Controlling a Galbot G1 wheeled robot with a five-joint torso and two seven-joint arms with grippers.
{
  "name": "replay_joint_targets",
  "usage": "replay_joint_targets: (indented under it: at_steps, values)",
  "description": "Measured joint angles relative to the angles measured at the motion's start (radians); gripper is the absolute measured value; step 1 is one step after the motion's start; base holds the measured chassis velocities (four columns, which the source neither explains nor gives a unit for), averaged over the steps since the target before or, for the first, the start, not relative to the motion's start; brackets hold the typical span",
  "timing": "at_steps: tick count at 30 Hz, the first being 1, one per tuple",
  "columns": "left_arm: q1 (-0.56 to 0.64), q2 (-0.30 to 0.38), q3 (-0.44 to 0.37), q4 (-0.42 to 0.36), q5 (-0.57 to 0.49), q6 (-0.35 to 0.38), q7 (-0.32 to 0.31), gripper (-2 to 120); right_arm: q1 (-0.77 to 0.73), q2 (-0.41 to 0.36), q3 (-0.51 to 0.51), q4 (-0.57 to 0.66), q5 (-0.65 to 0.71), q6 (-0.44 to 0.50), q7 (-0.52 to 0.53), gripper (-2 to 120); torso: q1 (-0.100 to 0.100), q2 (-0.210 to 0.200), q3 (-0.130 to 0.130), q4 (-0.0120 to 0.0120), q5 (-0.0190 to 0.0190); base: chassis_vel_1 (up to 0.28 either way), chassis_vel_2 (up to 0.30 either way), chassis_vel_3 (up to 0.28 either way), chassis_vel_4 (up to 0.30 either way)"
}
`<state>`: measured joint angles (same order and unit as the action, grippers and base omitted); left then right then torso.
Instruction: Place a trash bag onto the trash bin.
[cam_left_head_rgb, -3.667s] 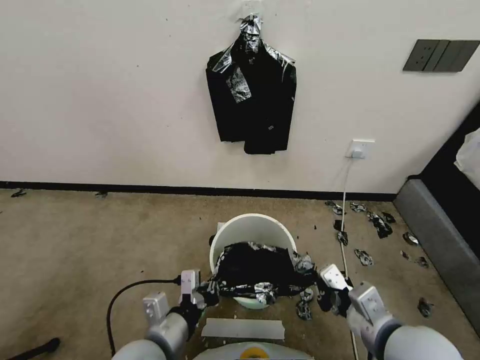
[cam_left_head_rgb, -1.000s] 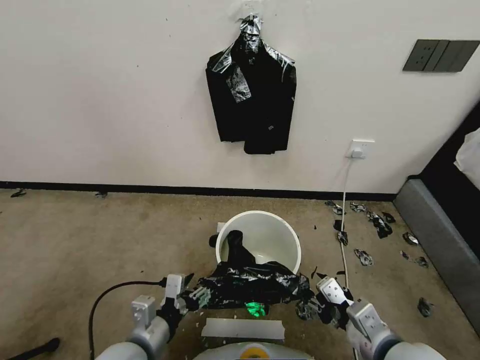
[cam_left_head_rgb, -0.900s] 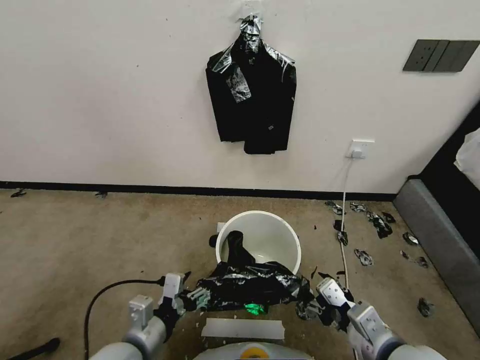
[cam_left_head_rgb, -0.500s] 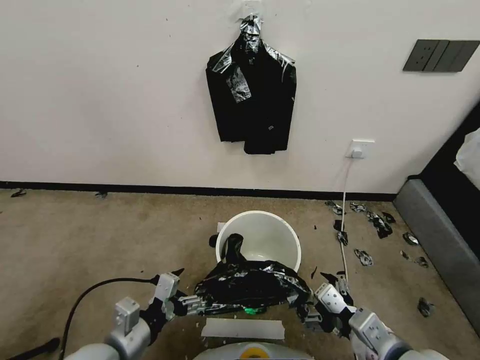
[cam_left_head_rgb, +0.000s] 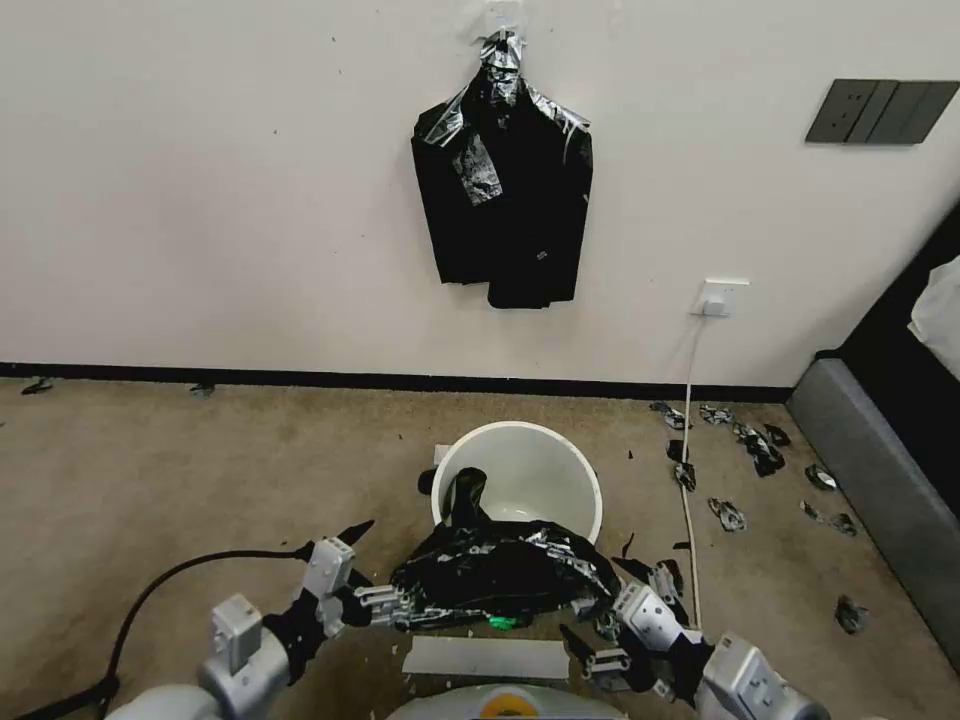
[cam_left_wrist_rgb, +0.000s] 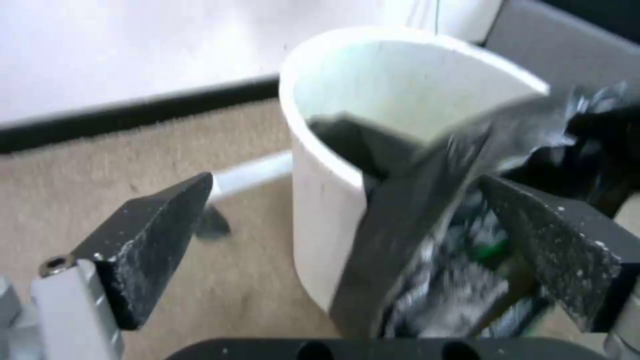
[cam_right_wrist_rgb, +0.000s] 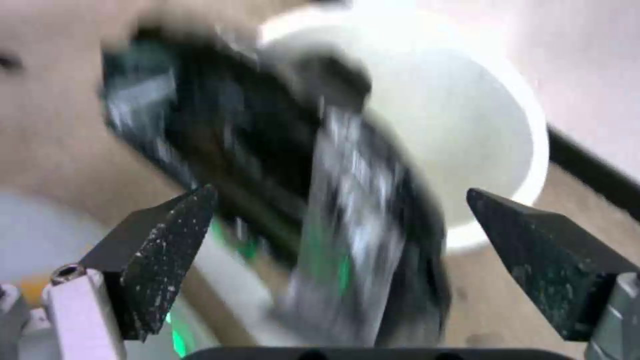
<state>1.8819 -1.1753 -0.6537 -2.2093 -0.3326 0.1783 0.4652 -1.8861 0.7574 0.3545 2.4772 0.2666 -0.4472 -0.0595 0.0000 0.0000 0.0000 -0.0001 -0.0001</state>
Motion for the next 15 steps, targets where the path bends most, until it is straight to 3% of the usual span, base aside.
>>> replay_joint_targets:
  at_steps: [3,11,13,14,15]
  values:
    - [-0.015,-0.035,-0.051,-0.053,-0.064,-0.049,-0.022,100,0.123,0.002,0.009,-0.006,0.12,0.028,-0.006,100,0.0,0.0,0.0,0.0,0.0001,0.0,0.0,0.0,0.0]
    - [-0.022,-0.074,-0.104,-0.107,-0.155,-0.076,-0.088,100,0.348,-0.028,-0.038,-0.054,0.238,0.01,0.019,100,0.0,0.0,0.0,0.0,0.0002,0.0,0.0,0.0,0.0]
    - [-0.056,-0.075,-0.087,-0.105,-0.038,-0.067,-0.217,100,0.471,-0.056,-0.06,-0.093,0.232,-0.025,0.018,100,0.0,0.0,0.0,0.0012,0.0005,0.0,0.0,0.0,0.0]
    - [-0.076,-0.063,-0.063,-0.095,0.012,-0.051,-0.271,100,0.498,-0.073,-0.062,-0.105,0.225,-0.05,0.017,100,0.0,0.0,0.0,-0.0005,0.0,0.0,0.0,0.0,0.0]
    - [-0.076,-0.063,-0.063,-0.095,0.012,-0.051,-0.271,100,0.498,-0.073,-0.062,-0.105,0.225,-0.05,0.017,100,0.0,0.0,0.0,-0.0005,0.0,0.0,0.0,0.0,0.0]
